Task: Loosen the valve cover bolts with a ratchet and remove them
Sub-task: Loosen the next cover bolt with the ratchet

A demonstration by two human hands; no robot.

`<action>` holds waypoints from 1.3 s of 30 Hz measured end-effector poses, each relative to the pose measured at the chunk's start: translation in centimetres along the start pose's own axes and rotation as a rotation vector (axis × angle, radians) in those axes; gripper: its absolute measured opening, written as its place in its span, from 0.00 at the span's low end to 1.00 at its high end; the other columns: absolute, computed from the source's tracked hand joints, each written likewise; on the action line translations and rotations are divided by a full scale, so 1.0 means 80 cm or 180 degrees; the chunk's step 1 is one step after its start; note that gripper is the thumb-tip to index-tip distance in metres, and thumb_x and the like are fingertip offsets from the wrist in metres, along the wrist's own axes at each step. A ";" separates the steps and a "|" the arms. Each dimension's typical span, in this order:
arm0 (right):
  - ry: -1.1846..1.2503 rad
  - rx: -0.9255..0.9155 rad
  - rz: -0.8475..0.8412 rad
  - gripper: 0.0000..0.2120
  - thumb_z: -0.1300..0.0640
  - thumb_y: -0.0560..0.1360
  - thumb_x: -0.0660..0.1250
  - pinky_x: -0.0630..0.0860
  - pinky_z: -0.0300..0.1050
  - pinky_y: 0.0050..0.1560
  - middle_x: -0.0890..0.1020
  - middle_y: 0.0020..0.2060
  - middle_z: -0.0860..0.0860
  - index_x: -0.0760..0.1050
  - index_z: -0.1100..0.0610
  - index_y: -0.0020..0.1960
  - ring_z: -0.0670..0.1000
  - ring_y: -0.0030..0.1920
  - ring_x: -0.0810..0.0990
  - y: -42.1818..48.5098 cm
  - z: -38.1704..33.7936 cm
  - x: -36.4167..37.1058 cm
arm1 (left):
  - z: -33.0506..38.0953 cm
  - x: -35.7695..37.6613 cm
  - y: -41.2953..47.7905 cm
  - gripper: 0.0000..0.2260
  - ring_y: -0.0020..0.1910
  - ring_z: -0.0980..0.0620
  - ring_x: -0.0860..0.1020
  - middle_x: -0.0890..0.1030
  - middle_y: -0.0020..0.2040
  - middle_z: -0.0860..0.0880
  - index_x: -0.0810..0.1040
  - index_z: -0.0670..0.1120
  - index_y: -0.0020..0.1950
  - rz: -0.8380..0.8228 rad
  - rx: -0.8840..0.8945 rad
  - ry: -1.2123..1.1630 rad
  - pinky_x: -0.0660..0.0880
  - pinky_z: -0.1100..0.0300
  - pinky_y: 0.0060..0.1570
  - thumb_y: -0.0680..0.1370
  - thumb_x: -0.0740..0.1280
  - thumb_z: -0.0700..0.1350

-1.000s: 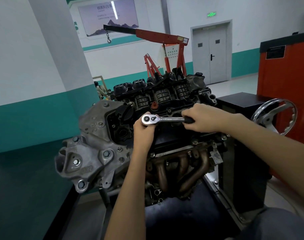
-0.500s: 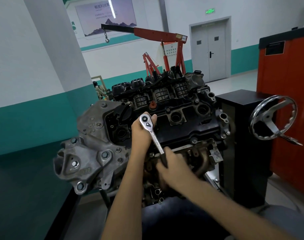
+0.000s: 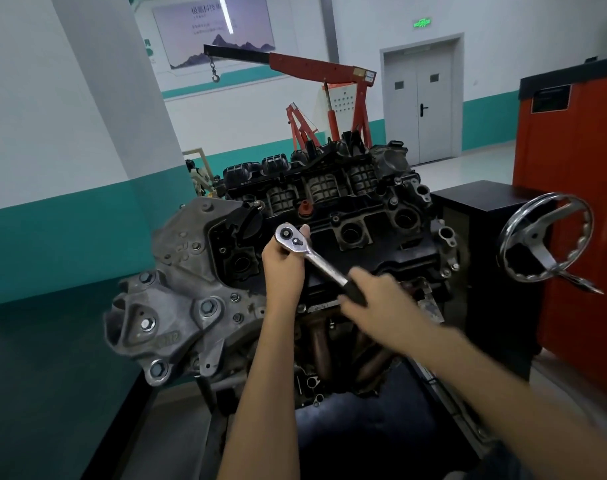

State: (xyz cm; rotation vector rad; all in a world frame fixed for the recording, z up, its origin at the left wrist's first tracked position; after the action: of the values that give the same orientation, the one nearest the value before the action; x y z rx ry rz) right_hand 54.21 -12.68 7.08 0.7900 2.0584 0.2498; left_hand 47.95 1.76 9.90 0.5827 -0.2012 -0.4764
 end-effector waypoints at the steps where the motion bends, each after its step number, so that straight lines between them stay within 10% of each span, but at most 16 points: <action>1: 0.0334 0.0144 0.0097 0.12 0.55 0.76 0.65 0.70 0.46 0.34 0.72 0.31 0.51 0.62 0.51 0.40 0.54 0.32 0.74 -0.011 -0.012 0.024 | 0.002 0.001 0.000 0.19 0.29 0.60 0.62 0.64 0.29 0.55 0.63 0.48 0.33 0.0005 0.0018 0.0007 0.62 0.66 0.32 0.80 0.67 0.41; 7: 0.0797 0.0459 0.0078 0.06 0.58 0.78 0.62 0.73 0.46 0.38 0.74 0.39 0.55 0.65 0.57 0.50 0.57 0.40 0.77 -0.014 -0.044 0.088 | 0.007 -0.003 0.011 0.18 0.28 0.57 0.58 0.60 0.31 0.50 0.61 0.46 0.35 -0.0071 -0.0188 0.0302 0.58 0.64 0.29 0.79 0.67 0.41; 17: -0.1751 -0.0856 -0.0700 0.06 0.52 0.79 0.64 0.66 0.38 0.29 0.72 0.31 0.45 0.70 0.54 0.51 0.45 0.29 0.73 0.080 0.016 -0.094 | 0.002 -0.002 0.011 0.17 0.37 0.64 0.76 0.79 0.33 0.58 0.76 0.53 0.32 -0.0362 -0.0138 0.0114 0.73 0.70 0.43 0.79 0.66 0.38; 23: 0.0398 0.0136 -0.0001 0.12 0.55 0.77 0.66 0.67 0.34 0.28 0.73 0.31 0.50 0.64 0.51 0.40 0.47 0.29 0.72 -0.013 0.003 0.026 | 0.000 0.005 0.006 0.20 0.32 0.56 0.60 0.61 0.30 0.54 0.60 0.48 0.33 -0.0319 -0.0038 0.0090 0.61 0.64 0.33 0.80 0.67 0.44; 28: 0.1203 0.0460 0.0238 0.07 0.58 0.79 0.61 0.72 0.37 0.33 0.77 0.38 0.54 0.68 0.58 0.55 0.49 0.34 0.76 -0.021 -0.043 0.102 | -0.001 0.001 0.008 0.22 0.31 0.56 0.56 0.58 0.30 0.55 0.57 0.51 0.33 -0.0273 -0.0114 0.0185 0.57 0.62 0.32 0.79 0.68 0.44; 39: -0.1622 -0.0847 -0.0600 0.09 0.50 0.80 0.62 0.70 0.43 0.33 0.71 0.31 0.47 0.70 0.56 0.53 0.50 0.31 0.74 0.069 0.017 -0.089 | 0.000 0.000 0.018 0.20 0.41 0.57 0.76 0.79 0.35 0.56 0.79 0.56 0.31 -0.0418 -0.0134 0.0300 0.72 0.60 0.47 0.78 0.65 0.36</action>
State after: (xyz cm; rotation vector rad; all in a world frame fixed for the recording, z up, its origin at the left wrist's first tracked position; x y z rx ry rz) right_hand 60.55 -12.95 13.60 0.4353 1.5634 0.1876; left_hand 48.47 2.82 10.73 0.5779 -0.0633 -0.5775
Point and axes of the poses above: each hand's wrist, its own y-axis towards the middle knuckle, its own x-axis out of the palm, z = x × y, the point moved 3 cm from there along y, towards the middle knuckle
